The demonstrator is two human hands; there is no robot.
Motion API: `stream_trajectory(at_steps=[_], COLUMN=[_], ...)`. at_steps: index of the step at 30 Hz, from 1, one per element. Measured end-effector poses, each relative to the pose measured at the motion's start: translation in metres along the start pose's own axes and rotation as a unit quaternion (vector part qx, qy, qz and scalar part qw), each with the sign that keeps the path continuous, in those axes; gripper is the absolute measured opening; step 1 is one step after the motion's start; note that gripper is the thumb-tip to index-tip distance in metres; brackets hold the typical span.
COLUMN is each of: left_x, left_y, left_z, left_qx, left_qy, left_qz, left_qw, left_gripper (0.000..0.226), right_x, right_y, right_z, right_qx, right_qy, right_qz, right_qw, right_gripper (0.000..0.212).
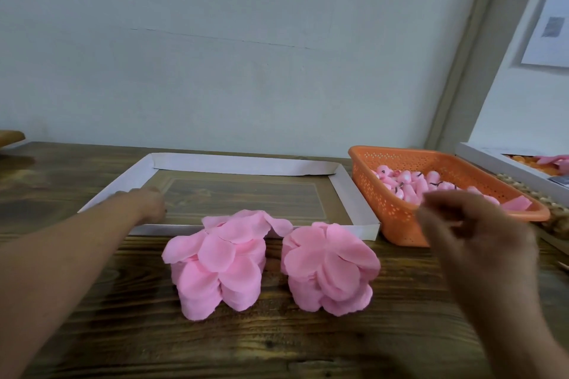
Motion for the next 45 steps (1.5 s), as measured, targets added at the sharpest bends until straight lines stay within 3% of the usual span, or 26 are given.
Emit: stream_trajectory(at_steps=[3,6,10,14,16,20,23,26,29,32,35,39,45], left_x=[-0.001,-0.002,-0.002,-0.002,-0.002,-0.002,-0.001,0.001,0.0,-0.002,-0.002,-0.001,-0.002], left_y=[0.004,0.006,0.006,0.005,0.007,0.007,0.007,0.006,0.006,0.007,0.007,0.006,0.006], left_z=[0.001,0.002,0.002,0.0,0.001,0.001,-0.001,-0.001,-0.001,0.0,0.001,0.002,0.004], left_qx=[0.023,0.04,0.04,0.04,0.042,0.045,0.043,0.041,0.037,0.036,0.037,0.034,0.023], left_qy=[-0.009,-0.014,-0.013,-0.015,-0.014,-0.009,-0.01,-0.011,-0.011,-0.014,-0.017,-0.023,-0.032], left_qz=[-0.017,-0.026,-0.001,0.006,0.007,0.004,-0.002,-0.004,-0.005,0.001,0.004,0.007,0.042], left_qw=[1.0,0.999,0.999,0.999,0.999,0.999,0.999,0.999,0.999,0.999,0.999,0.999,0.998], left_gripper=[0.038,0.04,0.04,0.04,0.04,0.039,0.038,0.037,0.037,0.038,0.039,0.041,0.05], right_x=[-0.018,-0.018,-0.001,0.019,0.026,0.042,0.058,0.069,0.072,0.07,0.076,0.088,0.081], right_y=[0.023,0.064,0.115,0.153,0.165,0.174,0.179,0.186,0.19,0.189,0.188,0.177,0.179], right_z=[-0.058,-0.108,-0.136,-0.128,-0.119,-0.109,-0.104,-0.101,-0.103,-0.107,-0.1,-0.099,-0.1], right_qx=[0.015,0.07,0.12,0.159,0.174,0.127,0.111,0.069,0.055,0.072,0.105,0.056,0.081], right_qy=[0.035,-0.003,-0.142,-0.323,-0.378,-0.469,-0.508,-0.522,-0.5,-0.469,-0.499,-0.53,-0.512], right_qz=[0.045,0.112,0.214,0.306,0.307,0.318,0.312,0.358,0.367,0.368,0.351,0.403,0.439], right_qw=[0.998,0.991,0.959,0.881,0.856,0.814,0.795,0.771,0.783,0.8,0.786,0.744,0.734], right_gripper=[0.013,0.013,0.006,0.014,0.022,0.062,0.058,0.027,0.019,0.031,0.049,0.038,0.036])
Point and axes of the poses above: each hand's wrist, its own z-axis away from the middle knuckle, its own x-axis out of the palm, y = z × x, the point moved 6 cm from there along -z, towards the middle knuckle, and after that the axes turned 9 degrees about -x, right-handed, at the moved point
